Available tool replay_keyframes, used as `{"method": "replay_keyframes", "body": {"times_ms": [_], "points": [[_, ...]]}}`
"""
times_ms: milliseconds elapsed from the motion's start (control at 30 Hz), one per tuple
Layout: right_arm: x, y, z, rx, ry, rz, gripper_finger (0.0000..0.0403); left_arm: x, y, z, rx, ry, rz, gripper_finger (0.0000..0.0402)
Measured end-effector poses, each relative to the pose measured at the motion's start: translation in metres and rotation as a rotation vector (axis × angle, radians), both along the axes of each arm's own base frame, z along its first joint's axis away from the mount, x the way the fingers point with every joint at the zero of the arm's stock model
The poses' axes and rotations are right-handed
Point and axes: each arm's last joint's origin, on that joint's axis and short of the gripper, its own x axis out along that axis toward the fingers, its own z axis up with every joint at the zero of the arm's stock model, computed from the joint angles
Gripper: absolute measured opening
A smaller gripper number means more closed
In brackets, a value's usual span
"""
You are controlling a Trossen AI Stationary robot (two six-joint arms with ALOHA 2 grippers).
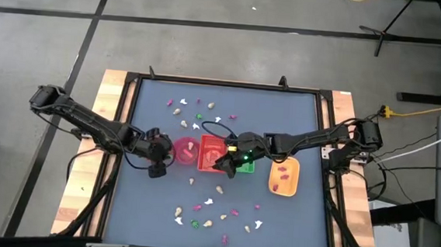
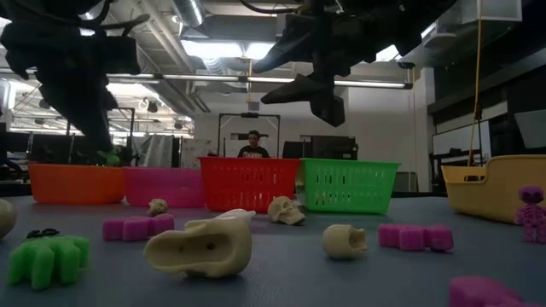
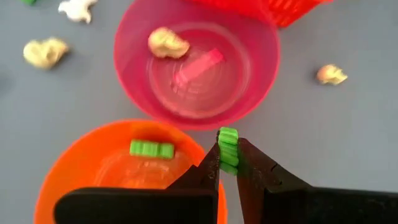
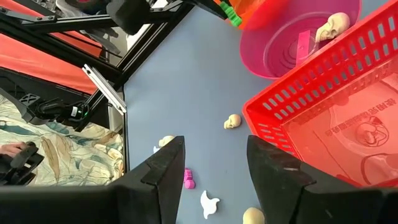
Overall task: Sort Halloween decoration
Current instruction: Put the green skeleton toy into the orange bowl, then put the yellow skeleton toy into the pink bin
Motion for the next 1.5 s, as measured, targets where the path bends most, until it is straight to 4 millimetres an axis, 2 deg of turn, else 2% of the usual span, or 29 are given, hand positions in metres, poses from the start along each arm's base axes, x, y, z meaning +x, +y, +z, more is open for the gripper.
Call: {"method": "replay_keyframes", "body": {"times_ms": [200, 500, 800, 967, 1067, 1333, 1500], "points": [[0.000, 0.000, 0.000, -0.001, 0.000, 0.000, 0.0172, -0.003, 0.001, 0.003, -0.048, -0.025, 0.102, 0.0016], [0.000, 0.000, 0.000, -0.043, -0.014, 0.024, 0.0172, -0.016, 0.008, 0.020, 0.004, -0.138, 0.151, 0.0016], [0.000, 0.000, 0.000, -0.044, -0.014, 0.025, 0.0172, -0.027, 0.010, 0.014, 0.026, 0.000, 0.133, 0.0016], [0.000, 0.000, 0.000, -0.044, -0.013, 0.025, 0.0172, -0.026, 0.010, 0.014, 0.020, -0.007, 0.132, 0.0018], [0.000, 0.000, 0.000, -0.044, -0.013, 0.025, 0.0172, -0.026, 0.010, 0.014, 0.018, -0.008, 0.134, 0.0035], [0.000, 0.000, 0.000, -0.044, -0.013, 0.025, 0.0172, -0.026, 0.010, 0.014, -0.007, -0.016, 0.177, 0.0116], [0.000, 0.000, 0.000, -0.044, -0.013, 0.025, 0.0172, -0.025, 0.010, 0.014, -0.014, -0.030, 0.178, 0.0154]]}}
